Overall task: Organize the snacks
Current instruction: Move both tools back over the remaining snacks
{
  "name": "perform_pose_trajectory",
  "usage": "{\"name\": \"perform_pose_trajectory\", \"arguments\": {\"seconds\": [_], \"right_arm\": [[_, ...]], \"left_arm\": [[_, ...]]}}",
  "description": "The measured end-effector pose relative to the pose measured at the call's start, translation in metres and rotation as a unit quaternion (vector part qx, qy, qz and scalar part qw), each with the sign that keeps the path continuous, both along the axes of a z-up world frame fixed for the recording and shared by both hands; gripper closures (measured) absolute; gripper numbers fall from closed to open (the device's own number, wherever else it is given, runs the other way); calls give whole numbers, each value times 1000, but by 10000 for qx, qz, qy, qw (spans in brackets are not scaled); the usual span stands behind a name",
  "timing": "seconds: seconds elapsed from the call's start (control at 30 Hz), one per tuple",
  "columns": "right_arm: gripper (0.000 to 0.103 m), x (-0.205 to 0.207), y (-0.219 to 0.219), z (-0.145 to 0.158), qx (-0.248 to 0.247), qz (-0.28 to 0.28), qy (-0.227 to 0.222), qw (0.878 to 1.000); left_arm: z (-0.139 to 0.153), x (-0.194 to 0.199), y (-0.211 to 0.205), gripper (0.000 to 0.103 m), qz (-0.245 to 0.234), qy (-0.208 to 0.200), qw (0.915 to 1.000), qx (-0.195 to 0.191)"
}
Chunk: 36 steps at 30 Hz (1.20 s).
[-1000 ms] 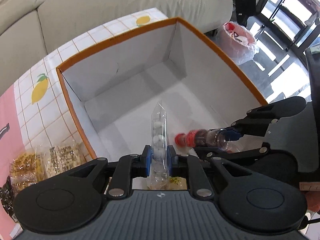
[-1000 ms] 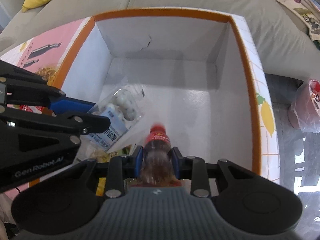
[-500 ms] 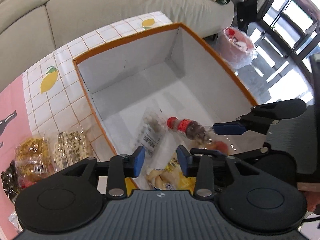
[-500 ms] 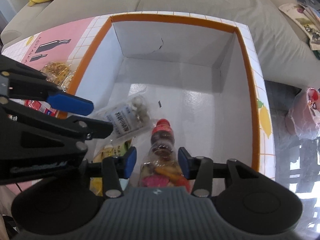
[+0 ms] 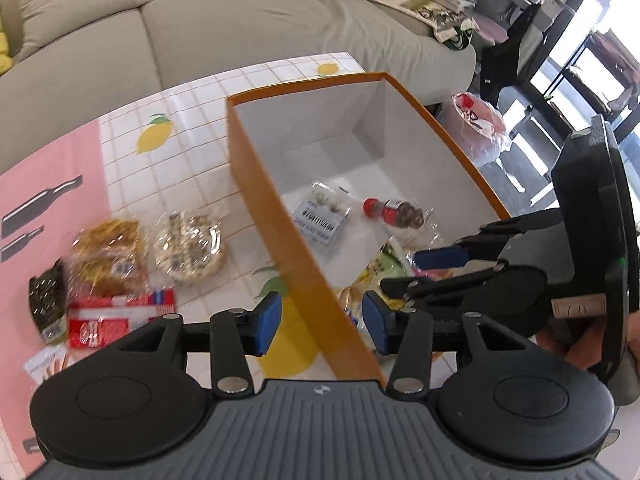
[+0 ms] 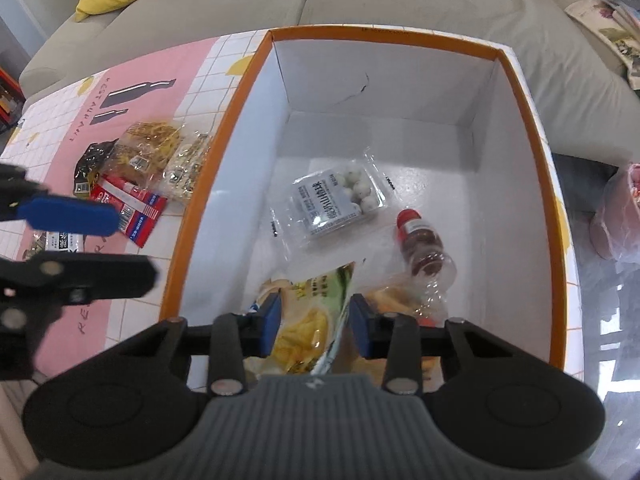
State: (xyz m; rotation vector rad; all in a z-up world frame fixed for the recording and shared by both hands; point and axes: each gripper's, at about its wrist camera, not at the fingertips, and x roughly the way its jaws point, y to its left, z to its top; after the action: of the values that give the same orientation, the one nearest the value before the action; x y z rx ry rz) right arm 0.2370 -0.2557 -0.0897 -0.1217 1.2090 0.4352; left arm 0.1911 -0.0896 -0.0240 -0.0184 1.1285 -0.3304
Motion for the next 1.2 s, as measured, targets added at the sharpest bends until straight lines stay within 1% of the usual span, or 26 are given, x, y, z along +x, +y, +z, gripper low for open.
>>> {"name": "perform_pose_trajectory", "arguments": {"seconds": [0.07,0.17,0.23,0.27,0.37,0.43,0.47,0.63,0.67,0.73,0.83,0.9,1.03,1.1,1.2], "right_arm": [[64,-7,5,5,-180,-50,-134,9997],[57,-24,12,20,-333,-90,-461,9983],[50,-38,15,32,-349,-158,-763,9963],[43,-46,18,40,-335,-210,-949,9947],[40,-68,26,59,-102,-322,-1415,9894],[31,-82,32,69,144,-364,-1597,9864],[22,-88,36,74,264,-416,-1674,9847],[20,-116,62,83,705,-419,-1882,9787],[18,-121,69,83,749,-415,-1894,9782],[16,-124,85,75,814,-447,-1850,9783],[16,-128,98,68,1001,-554,-1728,9783],[16,-132,106,63,1015,-639,-1678,9785],[16,-138,126,52,804,-547,-1666,9812],[16,-139,135,45,725,-478,-1667,9822],[16,-135,146,36,627,-464,-1678,9827]], "left_arm": [[4,-9,9,48,73,-40,10000,-38],[11,-24,23,48,159,-149,9997,-97],[17,-34,33,48,251,-252,9992,-168],[21,-40,39,48,300,-310,9988,-218],[29,-55,56,48,442,-516,9973,-288],[33,-67,69,50,601,-700,9952,-318],[35,-73,75,50,670,-785,9941,-327],[38,-99,106,50,1116,-1126,9871,-208],[37,-104,112,50,1219,-1190,9853,-149],[34,-110,123,51,1435,-1238,9819,-34],[26,-117,141,50,1728,-1176,9779,-39],[19,-120,151,50,1863,-1126,9760,-49],[3,-124,166,49,2043,-900,9747,-62],[-6,-124,172,49,2092,-761,9749,-68],[-18,-122,178,48,2157,-654,9743,-68]]}}
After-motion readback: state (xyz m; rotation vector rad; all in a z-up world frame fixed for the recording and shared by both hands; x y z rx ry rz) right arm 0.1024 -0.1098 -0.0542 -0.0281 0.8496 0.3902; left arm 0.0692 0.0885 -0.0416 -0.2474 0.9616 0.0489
